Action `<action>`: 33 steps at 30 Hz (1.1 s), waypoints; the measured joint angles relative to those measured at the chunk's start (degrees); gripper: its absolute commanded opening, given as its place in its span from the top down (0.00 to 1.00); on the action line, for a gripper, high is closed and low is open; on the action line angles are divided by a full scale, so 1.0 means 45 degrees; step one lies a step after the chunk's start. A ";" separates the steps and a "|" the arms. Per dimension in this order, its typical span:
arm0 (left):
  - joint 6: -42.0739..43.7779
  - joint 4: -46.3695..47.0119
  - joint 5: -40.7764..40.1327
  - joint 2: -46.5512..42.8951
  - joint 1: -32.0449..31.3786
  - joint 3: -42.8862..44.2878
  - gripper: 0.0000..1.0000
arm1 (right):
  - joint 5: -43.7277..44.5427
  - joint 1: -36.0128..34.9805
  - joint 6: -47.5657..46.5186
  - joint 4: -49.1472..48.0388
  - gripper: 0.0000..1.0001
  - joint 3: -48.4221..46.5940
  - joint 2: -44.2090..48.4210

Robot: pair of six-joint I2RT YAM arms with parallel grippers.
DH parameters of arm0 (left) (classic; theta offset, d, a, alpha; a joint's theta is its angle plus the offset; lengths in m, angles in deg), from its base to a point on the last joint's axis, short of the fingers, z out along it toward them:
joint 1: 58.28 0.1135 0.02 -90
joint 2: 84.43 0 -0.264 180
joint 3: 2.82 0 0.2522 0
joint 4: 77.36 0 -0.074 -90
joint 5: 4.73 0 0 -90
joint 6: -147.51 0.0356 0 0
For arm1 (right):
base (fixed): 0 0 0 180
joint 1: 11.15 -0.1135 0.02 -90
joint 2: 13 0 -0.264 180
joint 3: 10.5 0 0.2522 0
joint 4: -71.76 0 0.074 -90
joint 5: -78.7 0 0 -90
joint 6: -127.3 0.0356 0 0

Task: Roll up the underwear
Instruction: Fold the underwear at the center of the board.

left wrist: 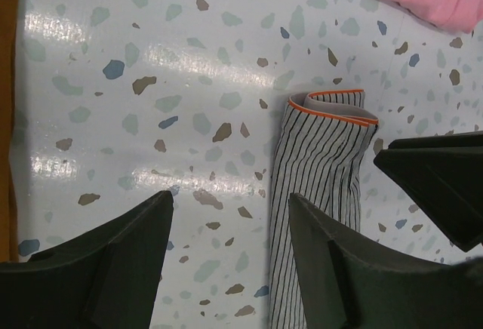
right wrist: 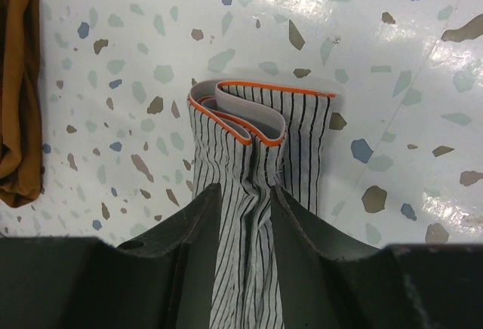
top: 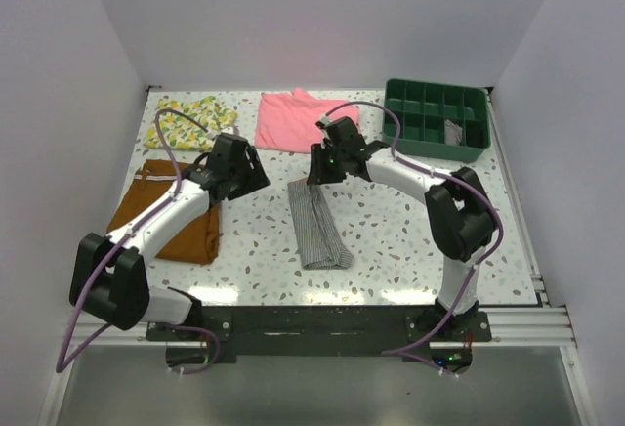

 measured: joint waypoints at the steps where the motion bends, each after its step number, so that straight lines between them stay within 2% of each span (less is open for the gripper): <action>1: 0.0000 0.0005 0.0049 0.0024 0.0000 -0.0034 0.33 | -0.0044 0.0005 0.0005 -0.0005 0.64 -0.0068 0.0000; 16: -0.0005 0.0107 0.0495 0.0578 0.0000 -0.0068 0.34 | -0.0515 0.0039 0.0015 -0.0296 0.66 -0.1030 -0.1127; 21: -0.0005 0.0117 0.0559 0.0583 0.0000 -0.0083 0.34 | -0.0510 0.0063 0.0019 -0.0214 0.67 -0.1107 -0.1195; 23: -0.0005 0.0121 0.0573 0.0588 0.0000 -0.0078 0.34 | -0.0510 0.0083 0.0019 -0.0219 0.71 -0.1122 -0.1205; 33: -0.0005 0.0219 0.0733 0.0724 0.0000 -0.0107 0.34 | -0.0573 0.0097 0.0053 -0.0219 0.70 -0.1117 -0.1214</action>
